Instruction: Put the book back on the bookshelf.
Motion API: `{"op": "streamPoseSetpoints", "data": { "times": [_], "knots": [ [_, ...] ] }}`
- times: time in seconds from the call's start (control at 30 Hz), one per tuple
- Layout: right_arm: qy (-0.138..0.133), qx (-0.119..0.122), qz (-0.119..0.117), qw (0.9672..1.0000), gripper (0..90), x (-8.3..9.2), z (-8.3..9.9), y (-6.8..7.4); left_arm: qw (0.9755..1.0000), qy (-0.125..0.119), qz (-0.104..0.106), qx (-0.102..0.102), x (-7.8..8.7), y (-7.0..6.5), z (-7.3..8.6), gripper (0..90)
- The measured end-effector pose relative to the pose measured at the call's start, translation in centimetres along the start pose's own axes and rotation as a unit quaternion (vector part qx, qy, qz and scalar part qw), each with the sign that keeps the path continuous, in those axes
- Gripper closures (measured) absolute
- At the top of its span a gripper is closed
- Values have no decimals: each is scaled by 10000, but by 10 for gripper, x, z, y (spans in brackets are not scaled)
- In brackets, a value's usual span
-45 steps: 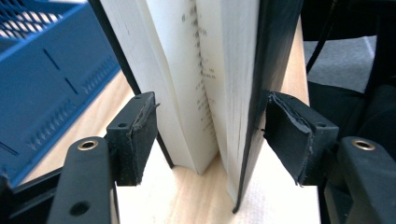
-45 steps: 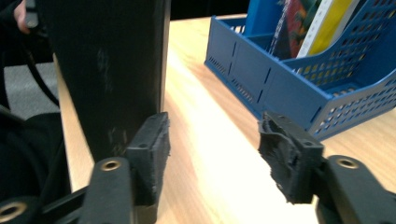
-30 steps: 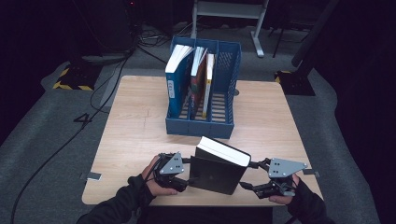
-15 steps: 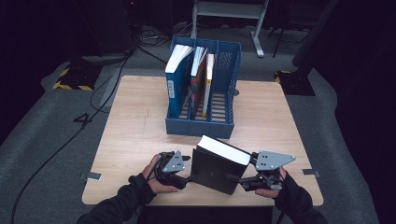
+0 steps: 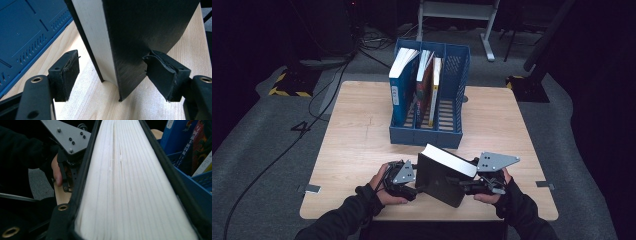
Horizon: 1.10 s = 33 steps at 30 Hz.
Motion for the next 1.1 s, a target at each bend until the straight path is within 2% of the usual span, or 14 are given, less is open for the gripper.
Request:
{"op": "streamPoseSetpoints", "data": {
  "times": [0.1, 0.17, 0.2, 0.3, 0.37, 0.4, 0.47, 0.5, 0.73, 0.77, 0.8, 0.9, 1.0, 1.1],
  "knots": [
    [48, -30, -22, 10000, 486, -1, -1, 1, 10000, 15, 14, 40, 1, 1, 1, 278],
    [91, -70, -12, 9999, 493, -1, -2, 1, 10000, 84, -1, 28, 2, 2, 4, 283],
    [130, -97, -8, 9999, 499, -1, -4, 1, 9999, 172, -3, 19, 3, 3, 6, 254],
    [184, -91, 3, 9998, 507, -1, -7, 1, 9990, 409, -41, 157, 10, 6, 17, 239],
    [210, -80, 17, 9997, 509, -1, -9, 2, 9988, 442, -13, 214, 12, 7, 20, 231],
    [253, -94, 26, 9996, 513, 0, -12, 1, 9977, 580, -54, 356, 17, 9, 26, 231],
    [288, -116, 52, 9995, 515, 2, -13, 1, 9972, 651, -71, 371, 19, 10, 30, 226],
    [288, -116, 52, 9995, 515, 2, -13, 1, 9966, 687, -71, 449, 21, 10, 33, 226],
    [354, -201, 265, 9988, 524, 17, -17, -3, 9910, 1060, -85, 808, 25, 15, 50, 230],
    [354, -201, 265, 9988, 524, 17, -17, -3, 9910, 1060, -85, 808, 25, 15, 50, 231],
    [363, -227, 343, 9985, 525, 23, -16, -4, 9899, 1093, -59, 904, 24, 18, 53, 231],
    [397, -226, 411, 9981, 526, 28, -15, -5, 9884, 1148, -90, 988, 23, 20, 55, 232],
    [437, -241, 498, 9975, 527, 35, -15, -7, 9885, 1107, -64, 1025, 23, 23, 59, 231],
    [516, -213, 673, 9962, 528, 44, -14, -7, 9891, 1032, -143, 1038, 21, 26, 61, 223]
  ]
}}
Point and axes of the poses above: each handheld gripper's, and its own axes: x roughly backward along the jaws, z roughly out of its underside, y roughly to its left, the point moved 2 cm from there along -x, roughly forward along the jaws, and after that the axes turned 8 degrees about -z, right-handed, at the moved point
